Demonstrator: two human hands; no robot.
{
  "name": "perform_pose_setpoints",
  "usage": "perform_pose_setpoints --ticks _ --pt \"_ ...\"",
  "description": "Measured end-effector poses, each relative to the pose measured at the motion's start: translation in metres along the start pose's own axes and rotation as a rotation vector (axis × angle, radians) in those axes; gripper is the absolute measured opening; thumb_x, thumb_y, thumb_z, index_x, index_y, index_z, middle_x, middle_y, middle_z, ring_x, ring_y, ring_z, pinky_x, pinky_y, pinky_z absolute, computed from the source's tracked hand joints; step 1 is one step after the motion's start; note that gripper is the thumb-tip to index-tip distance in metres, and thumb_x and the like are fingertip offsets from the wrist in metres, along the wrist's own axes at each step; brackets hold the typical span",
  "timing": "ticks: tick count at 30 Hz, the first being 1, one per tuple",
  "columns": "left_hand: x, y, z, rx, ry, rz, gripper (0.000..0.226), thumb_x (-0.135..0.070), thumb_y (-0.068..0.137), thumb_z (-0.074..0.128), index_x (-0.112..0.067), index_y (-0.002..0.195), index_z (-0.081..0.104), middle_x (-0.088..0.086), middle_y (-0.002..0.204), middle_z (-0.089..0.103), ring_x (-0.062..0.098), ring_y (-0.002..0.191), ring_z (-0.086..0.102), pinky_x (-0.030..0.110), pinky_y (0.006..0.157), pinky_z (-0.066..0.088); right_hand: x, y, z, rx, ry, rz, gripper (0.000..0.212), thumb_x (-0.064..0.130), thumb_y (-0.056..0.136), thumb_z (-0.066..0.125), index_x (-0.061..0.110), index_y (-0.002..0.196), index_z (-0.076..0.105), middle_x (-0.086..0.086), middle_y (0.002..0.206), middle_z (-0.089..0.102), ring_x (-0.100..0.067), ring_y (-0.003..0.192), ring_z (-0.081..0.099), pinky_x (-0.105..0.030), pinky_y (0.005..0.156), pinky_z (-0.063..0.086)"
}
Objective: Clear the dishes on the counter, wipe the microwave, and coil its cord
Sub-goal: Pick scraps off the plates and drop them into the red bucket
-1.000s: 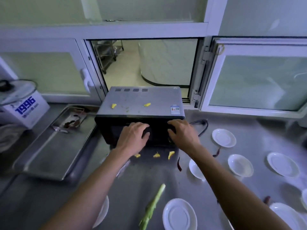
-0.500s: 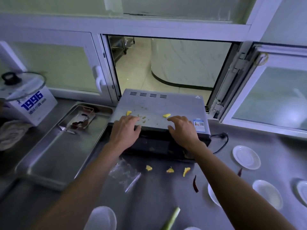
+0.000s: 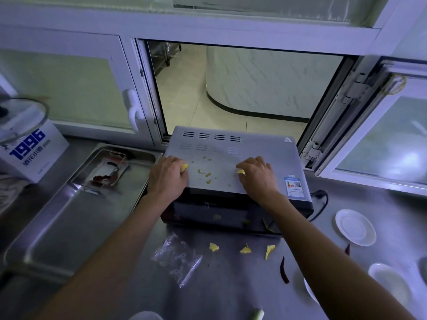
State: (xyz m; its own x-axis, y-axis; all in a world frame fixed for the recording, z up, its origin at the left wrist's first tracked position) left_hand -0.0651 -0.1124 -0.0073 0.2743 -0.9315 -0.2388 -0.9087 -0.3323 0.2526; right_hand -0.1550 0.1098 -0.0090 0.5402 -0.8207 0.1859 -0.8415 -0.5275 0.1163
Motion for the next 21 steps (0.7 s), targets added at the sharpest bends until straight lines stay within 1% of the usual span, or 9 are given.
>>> perform_pose_setpoints --ticks 3,7,9,12,14,16,18,21 --pt "0.008 0.003 0.002 -0.003 0.014 -0.031 0.022 -0.03 0.091 0.06 -0.017 0.105 0.071 0.005 0.106 0.067 0.029 0.099 0.054 0.041 0.076 0.051 0.0 0.003 0.003 0.0 -0.035 0.004 0.027 0.022 0.102 0.051 0.02 0.125 0.065 -0.004 0.125 0.063 -0.025 0.117 0.048 -0.04 0.094 0.041" --pt "0.012 0.008 0.005 0.019 0.039 -0.034 0.022 -0.034 0.092 0.058 -0.018 0.099 0.071 0.005 0.103 0.065 0.028 0.098 0.053 0.04 0.075 0.05 -0.001 0.003 0.002 -0.012 -0.043 0.038 0.026 0.022 0.102 0.049 0.015 0.119 0.067 -0.006 0.12 0.063 -0.026 0.114 0.048 -0.04 0.094 0.041" --pt "0.011 0.012 0.005 0.027 0.042 -0.042 0.024 -0.036 0.092 0.059 -0.018 0.101 0.072 0.006 0.106 0.065 0.03 0.101 0.053 0.041 0.078 0.049 -0.003 0.002 0.0 -0.018 -0.042 0.057 0.026 0.024 0.102 0.048 0.014 0.118 0.067 -0.006 0.12 0.062 -0.026 0.115 0.047 -0.041 0.094 0.04" --pt "0.008 0.016 0.007 0.058 0.06 -0.041 0.023 -0.036 0.093 0.059 -0.02 0.105 0.071 0.005 0.11 0.063 0.029 0.105 0.052 0.044 0.085 0.046 -0.008 0.0 -0.001 -0.009 -0.032 0.079 0.028 0.029 0.102 0.05 0.017 0.122 0.066 -0.005 0.123 0.061 -0.025 0.117 0.047 -0.042 0.097 0.039" --pt "0.007 0.016 0.008 0.057 0.05 -0.035 0.02 -0.033 0.093 0.06 -0.022 0.106 0.071 0.004 0.109 0.063 0.029 0.105 0.052 0.043 0.084 0.044 -0.013 -0.002 -0.002 -0.01 -0.018 0.098 0.029 0.031 0.102 0.05 0.018 0.122 0.066 -0.005 0.122 0.062 -0.025 0.117 0.047 -0.041 0.096 0.04" --pt "0.005 0.015 0.007 0.039 0.02 -0.022 0.014 -0.029 0.092 0.062 -0.022 0.103 0.069 0.004 0.104 0.063 0.028 0.102 0.053 0.042 0.082 0.043 -0.015 -0.003 -0.003 -0.021 -0.014 0.103 0.028 0.032 0.102 0.051 0.018 0.121 0.067 -0.005 0.12 0.062 -0.025 0.115 0.047 -0.041 0.095 0.04" --pt "0.003 0.014 0.005 0.024 -0.015 -0.006 0.008 -0.023 0.09 0.064 -0.021 0.098 0.067 0.003 0.097 0.064 0.029 0.098 0.054 0.041 0.079 0.043 -0.015 -0.004 -0.005 -0.035 -0.005 0.105 0.027 0.034 0.102 0.053 0.017 0.117 0.067 -0.004 0.118 0.063 -0.025 0.114 0.048 -0.041 0.094 0.04" --pt "-0.001 0.012 0.001 0.018 -0.062 0.01 0.007 -0.016 0.088 0.066 -0.02 0.093 0.065 0.001 0.09 0.066 0.028 0.092 0.056 0.04 0.075 0.044 -0.015 -0.006 -0.009 -0.069 0.035 0.116 0.021 0.032 0.099 0.057 0.015 0.109 0.067 -0.005 0.111 0.065 -0.026 0.111 0.05 -0.04 0.09 0.04"
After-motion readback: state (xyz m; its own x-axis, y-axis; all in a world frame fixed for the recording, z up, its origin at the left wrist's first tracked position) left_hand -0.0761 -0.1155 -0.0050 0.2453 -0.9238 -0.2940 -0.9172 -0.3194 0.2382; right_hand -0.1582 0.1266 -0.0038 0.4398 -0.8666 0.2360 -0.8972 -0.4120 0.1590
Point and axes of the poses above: each hand's wrist, its own y-axis towards the middle knuckle, its own z-axis out of the palm, x = y × z, the point moved 8 cm from there along y, towards the middle knuckle
